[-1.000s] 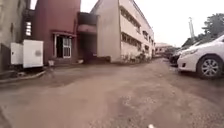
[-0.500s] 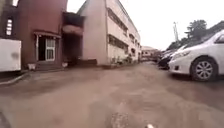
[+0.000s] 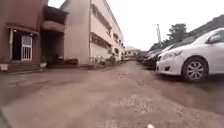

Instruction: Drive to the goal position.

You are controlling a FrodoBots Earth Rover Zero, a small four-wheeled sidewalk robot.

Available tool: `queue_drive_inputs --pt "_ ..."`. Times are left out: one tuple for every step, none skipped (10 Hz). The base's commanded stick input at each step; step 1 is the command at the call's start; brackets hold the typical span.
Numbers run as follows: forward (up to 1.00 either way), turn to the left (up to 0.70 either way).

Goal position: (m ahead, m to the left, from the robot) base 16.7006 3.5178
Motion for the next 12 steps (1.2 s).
queue_drive_inputs --pt "1.0 -0.28" --pt "1.0 -0.28" --pt "1.0 -0.28" --pt "1.0 -0.28" --pt "1.0 -0.28" --pt "1.0 -0.28" --pt "1.0 -0.28" --pt "1.0 -0.28" --pt "1.0 0.12" --pt "1.0 0.12" --pt "1.0 0.12" --pt "1.0 0.12"
